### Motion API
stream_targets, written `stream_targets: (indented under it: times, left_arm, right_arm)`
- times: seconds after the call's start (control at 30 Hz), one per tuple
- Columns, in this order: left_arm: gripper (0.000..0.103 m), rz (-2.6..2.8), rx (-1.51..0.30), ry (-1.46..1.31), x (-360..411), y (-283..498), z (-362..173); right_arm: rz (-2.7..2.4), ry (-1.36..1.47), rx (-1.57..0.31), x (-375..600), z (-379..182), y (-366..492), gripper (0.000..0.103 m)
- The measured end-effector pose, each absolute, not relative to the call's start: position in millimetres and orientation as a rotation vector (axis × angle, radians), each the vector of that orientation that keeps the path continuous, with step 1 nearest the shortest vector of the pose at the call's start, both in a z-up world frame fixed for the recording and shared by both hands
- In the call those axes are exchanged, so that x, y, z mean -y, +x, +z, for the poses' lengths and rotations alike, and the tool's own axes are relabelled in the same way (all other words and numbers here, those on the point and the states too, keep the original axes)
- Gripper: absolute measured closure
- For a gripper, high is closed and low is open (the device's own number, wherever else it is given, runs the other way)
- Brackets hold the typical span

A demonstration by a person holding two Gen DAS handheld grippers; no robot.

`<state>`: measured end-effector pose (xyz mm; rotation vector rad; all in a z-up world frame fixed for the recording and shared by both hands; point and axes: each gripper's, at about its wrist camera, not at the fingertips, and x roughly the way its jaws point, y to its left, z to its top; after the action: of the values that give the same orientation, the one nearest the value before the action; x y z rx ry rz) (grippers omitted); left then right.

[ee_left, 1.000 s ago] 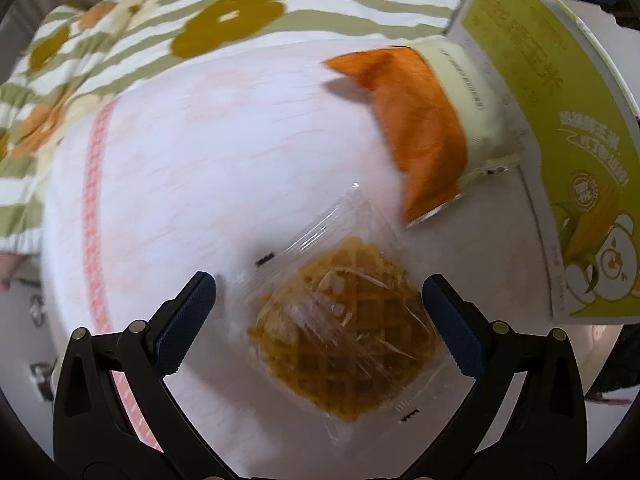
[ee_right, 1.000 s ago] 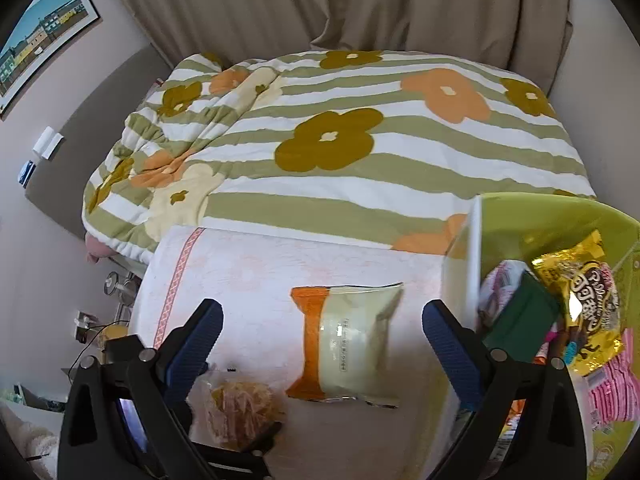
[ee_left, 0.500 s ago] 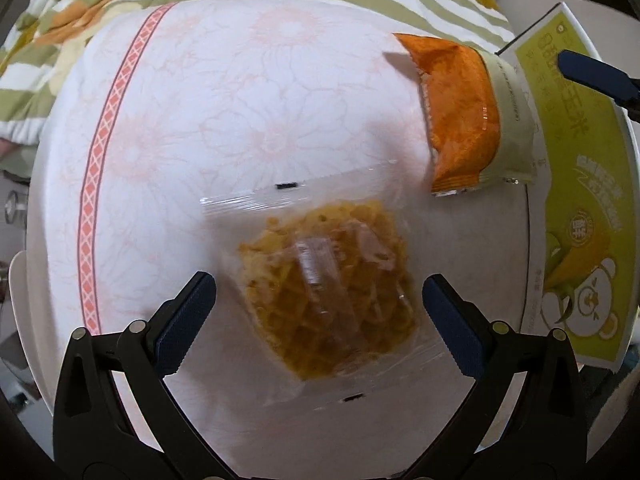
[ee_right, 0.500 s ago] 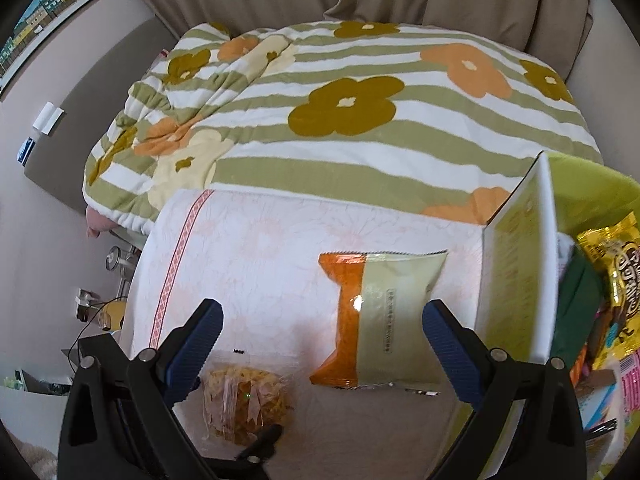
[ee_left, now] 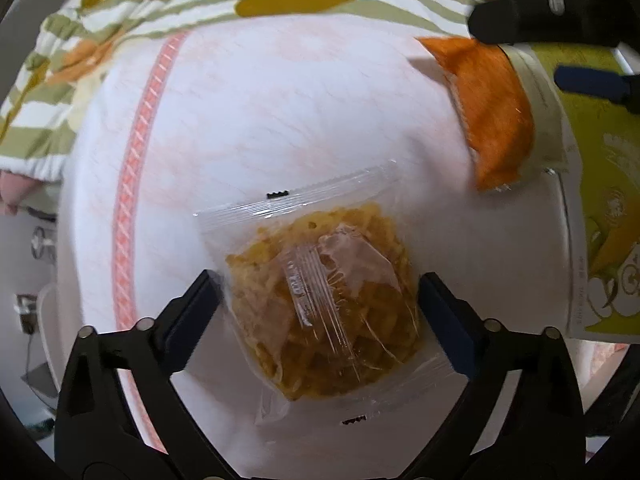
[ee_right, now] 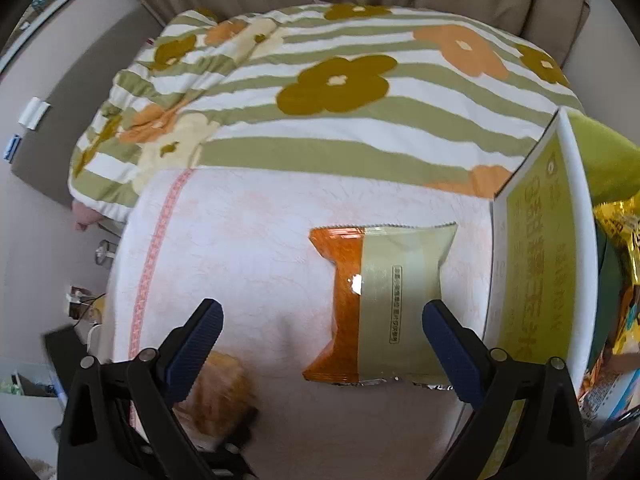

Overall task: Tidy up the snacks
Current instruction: 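Grasp the clear waffle pack with left tool while right tool grasps orange chip bag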

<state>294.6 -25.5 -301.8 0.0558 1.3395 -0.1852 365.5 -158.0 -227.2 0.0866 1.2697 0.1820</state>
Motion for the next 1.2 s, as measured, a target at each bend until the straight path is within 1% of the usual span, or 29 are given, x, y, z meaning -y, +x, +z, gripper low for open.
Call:
stream_targets:
  times: [0.03, 0.1, 0.17, 0.3, 0.43, 0.5, 0.57, 0.6, 0.67, 0.8, 0.93, 1.07, 1.2]
  left_arm:
    - [0.008, -0.188, -1.334, 0.053, 20.8, 295.0, -302.2]
    - [0.014, -0.192, -1.322, 0.057, 16.8, 298.1, -300.9]
    - [0.017, -0.205, -1.317, 0.059, 13.8, 300.4, -299.1]
    - [0.021, -0.22, -1.311, 0.063, 7.1, 306.7, -297.6]
    - [0.022, -0.226, -1.303, 0.068, 3.2, 314.5, -295.8]
    - [0.022, -0.231, -1.304, 0.069, 1.4, 316.6, -295.2]
    - [0.022, -0.238, -1.306, 0.073, 0.4, 319.9, -295.1]
    - [0.022, -0.241, -1.306, 0.074, 0.4, 321.0, -295.2]
    - [0.022, -0.248, -1.306, 0.076, 0.2, 323.7, -294.8]
    - [0.024, -0.26, -1.306, 0.074, -0.8, 328.4, -292.9]
    - [0.024, -0.27, -1.287, 0.077, -2.3, 330.6, -282.1]
    - [0.024, -0.282, -1.252, 0.068, -6.9, 334.4, -262.6]
    - [0.024, -0.3, -1.194, 0.069, -11.9, 339.7, -229.9]
  right_arm:
    - [0.168, 0.085, -1.274, 157.5, -229.5, 366.1, 0.004]
    - [0.133, 0.075, -1.286, 157.3, -234.9, 367.3, 0.004]
    - [0.095, 0.047, -1.297, 155.9, -240.2, 369.5, 0.004]
    - [0.035, -0.013, -1.307, 153.0, -249.8, 377.1, 0.004]
    - [-0.006, -0.075, -1.297, 153.6, -259.8, 383.1, 0.005]
    - [-0.029, -0.13, -1.303, 152.8, -266.2, 384.5, 0.011]
    - [-0.051, -0.198, -1.298, 152.1, -270.3, 383.8, 0.023]
    - [-0.059, -0.223, -1.297, 152.6, -271.6, 383.0, 0.031]
    - [-0.085, -0.289, -1.293, 154.7, -274.5, 381.1, 0.038]
    - [-0.083, -0.298, -1.279, 155.6, -273.4, 379.1, 0.042]
    - [-0.058, -0.186, -1.263, 159.6, -263.1, 376.4, 0.043]
    - [-0.045, -0.11, -1.237, 156.3, -246.5, 371.9, 0.043]
    - [-0.034, -0.05, -1.195, 150.9, -220.2, 366.4, 0.043]
